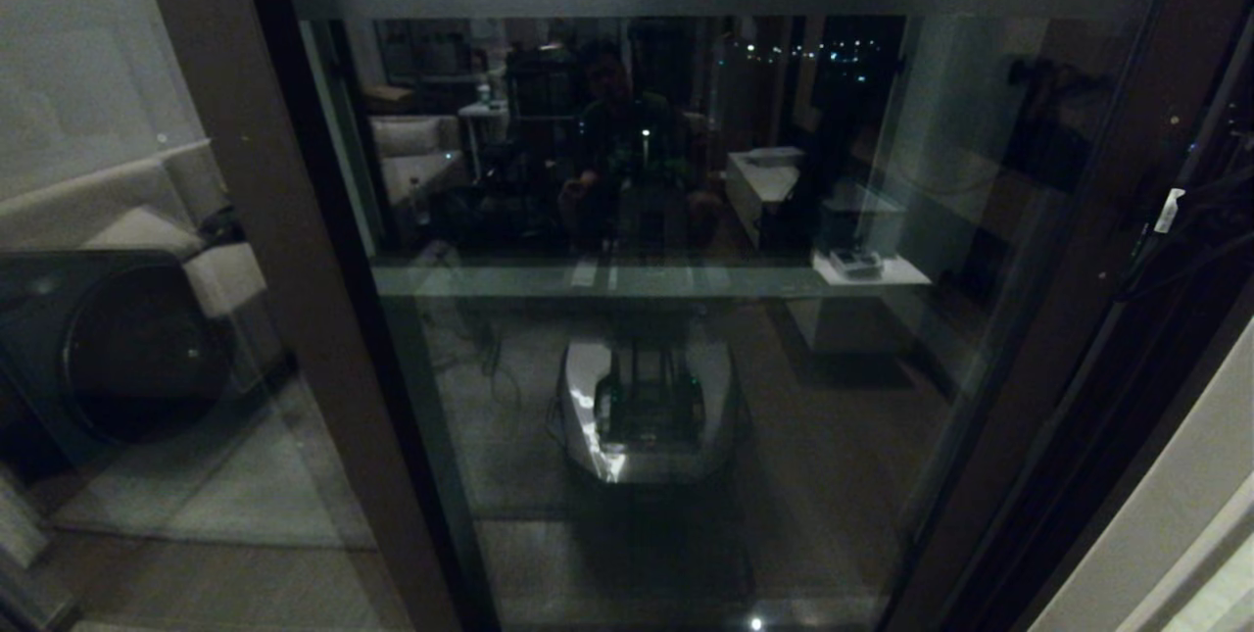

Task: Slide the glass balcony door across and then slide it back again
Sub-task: Close the slid door

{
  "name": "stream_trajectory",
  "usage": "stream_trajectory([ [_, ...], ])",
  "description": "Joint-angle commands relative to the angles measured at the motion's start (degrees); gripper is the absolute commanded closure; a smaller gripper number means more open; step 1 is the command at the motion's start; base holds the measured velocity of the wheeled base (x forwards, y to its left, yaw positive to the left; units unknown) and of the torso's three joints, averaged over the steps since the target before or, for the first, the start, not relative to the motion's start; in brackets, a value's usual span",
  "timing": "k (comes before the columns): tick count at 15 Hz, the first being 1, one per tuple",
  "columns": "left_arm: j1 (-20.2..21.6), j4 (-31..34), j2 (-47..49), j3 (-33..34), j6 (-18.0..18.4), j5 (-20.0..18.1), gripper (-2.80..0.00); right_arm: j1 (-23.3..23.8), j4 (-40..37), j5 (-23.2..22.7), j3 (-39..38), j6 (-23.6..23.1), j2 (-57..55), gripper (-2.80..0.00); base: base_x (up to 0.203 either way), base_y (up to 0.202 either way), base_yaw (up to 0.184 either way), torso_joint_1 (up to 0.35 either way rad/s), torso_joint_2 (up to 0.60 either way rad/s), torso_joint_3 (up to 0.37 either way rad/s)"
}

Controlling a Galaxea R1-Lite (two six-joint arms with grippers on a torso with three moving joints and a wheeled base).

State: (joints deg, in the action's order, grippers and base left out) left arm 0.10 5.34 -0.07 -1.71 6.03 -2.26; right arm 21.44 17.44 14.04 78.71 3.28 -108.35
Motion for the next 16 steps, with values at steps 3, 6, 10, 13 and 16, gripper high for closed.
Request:
stream_trajectory([
  [3, 0.0, 0.0, 0.0, 0.0, 0.0, 0.0, 0.0, 0.7, -0.2, -0.2, 0.1, -0.1, -0.2, -2.8, 0.0, 0.0, 0.0, 0.0, 0.0, 0.0],
  [6, 0.0, 0.1, 0.1, 0.0, 0.0, 0.0, 0.0, 1.1, -0.2, -0.2, 0.9, -0.1, -0.8, -2.8, 0.0, 0.0, 0.0, 0.0, 0.0, 0.0],
  [10, 0.0, 0.0, 0.0, 0.0, 0.0, 0.0, 0.0, 1.4, -0.2, -0.2, 1.1, -0.1, -0.8, -2.8, 0.0, 0.0, 0.0, 0.0, 0.0, 0.0],
  [13, 0.0, 0.0, 0.0, 0.0, 0.0, 0.0, 0.0, 1.4, -0.2, -0.2, 1.4, -0.1, -0.7, 0.0, 0.0, 0.0, 0.0, 0.0, 0.0, 0.0],
  [16, 0.1, 0.0, 0.0, 0.0, 0.0, 0.0, 0.0, 1.6, -0.2, -0.2, 1.0, -0.4, -0.4, 0.0, 0.0, 0.0, 0.0, 0.0, 0.0, 0.0],
])
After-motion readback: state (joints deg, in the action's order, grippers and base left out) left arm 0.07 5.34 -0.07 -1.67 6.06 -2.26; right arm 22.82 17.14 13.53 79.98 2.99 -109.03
